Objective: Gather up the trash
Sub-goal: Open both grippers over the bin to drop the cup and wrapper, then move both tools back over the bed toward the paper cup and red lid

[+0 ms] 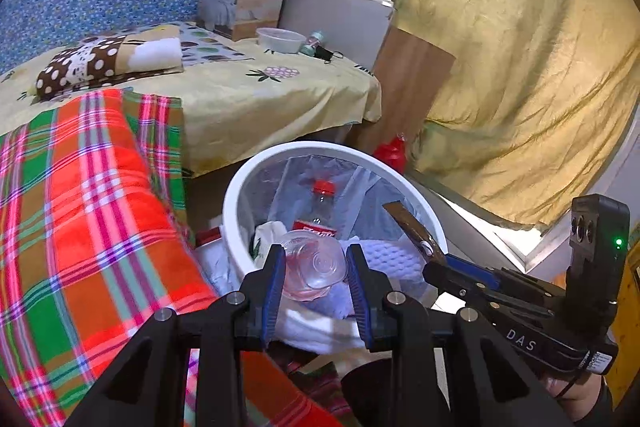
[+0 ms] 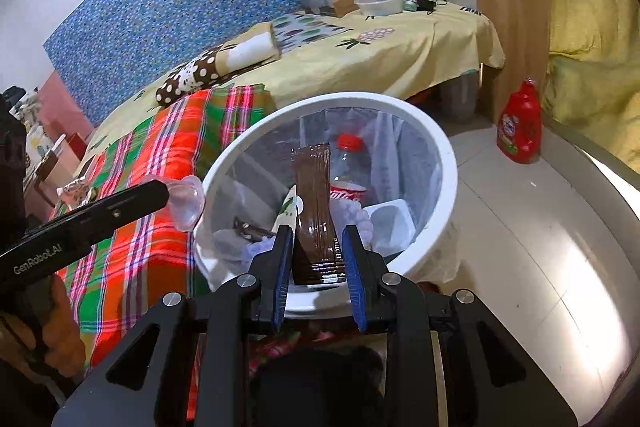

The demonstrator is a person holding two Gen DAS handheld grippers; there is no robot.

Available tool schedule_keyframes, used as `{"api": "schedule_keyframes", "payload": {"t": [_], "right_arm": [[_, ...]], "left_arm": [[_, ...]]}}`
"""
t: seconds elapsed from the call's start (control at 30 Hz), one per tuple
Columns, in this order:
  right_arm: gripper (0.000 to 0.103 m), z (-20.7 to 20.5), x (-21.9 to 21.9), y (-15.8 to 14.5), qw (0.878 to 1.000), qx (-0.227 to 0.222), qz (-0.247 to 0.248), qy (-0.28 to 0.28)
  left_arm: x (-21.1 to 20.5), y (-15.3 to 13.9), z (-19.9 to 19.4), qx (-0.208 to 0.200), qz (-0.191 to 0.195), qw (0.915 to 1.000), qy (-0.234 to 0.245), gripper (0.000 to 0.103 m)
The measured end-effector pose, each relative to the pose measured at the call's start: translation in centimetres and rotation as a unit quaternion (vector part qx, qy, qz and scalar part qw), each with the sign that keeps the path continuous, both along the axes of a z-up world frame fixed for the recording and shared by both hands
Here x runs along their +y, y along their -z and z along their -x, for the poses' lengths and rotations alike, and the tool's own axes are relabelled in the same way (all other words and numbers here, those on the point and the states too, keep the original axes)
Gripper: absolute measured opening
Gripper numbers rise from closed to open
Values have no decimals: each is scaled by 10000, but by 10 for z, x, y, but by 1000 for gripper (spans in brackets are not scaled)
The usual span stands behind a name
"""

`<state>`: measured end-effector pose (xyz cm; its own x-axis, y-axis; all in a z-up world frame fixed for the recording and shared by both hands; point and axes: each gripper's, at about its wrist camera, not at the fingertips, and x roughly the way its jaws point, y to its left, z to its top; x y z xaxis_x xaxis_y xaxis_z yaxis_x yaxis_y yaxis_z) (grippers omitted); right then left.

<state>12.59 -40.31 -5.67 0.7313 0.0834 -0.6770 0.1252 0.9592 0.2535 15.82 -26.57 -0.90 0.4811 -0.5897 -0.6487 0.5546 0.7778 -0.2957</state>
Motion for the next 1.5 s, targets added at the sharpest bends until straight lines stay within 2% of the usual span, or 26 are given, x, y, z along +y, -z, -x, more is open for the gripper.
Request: {"api": "schedule_keyframes", "payload": {"t": [0.37, 0.7, 1.03, 1.5], "right_arm": [[28, -9, -10, 5, 9997, 165, -29, 148], [31, -8, -8, 1, 9999, 101, 15, 108], [31, -4, 0, -8, 10000, -56, 26, 33], [31, -1, 42, -24, 9983, -276, 27, -518]], "left_arm": [[-28, 15, -18, 99, -101, 9996, 258, 32], [-20, 17, -22, 122, -88, 9999, 78, 32], [10, 8, -11, 93, 27, 9998, -156, 32], [68, -4, 12, 36, 67, 9977, -680, 32]]}}
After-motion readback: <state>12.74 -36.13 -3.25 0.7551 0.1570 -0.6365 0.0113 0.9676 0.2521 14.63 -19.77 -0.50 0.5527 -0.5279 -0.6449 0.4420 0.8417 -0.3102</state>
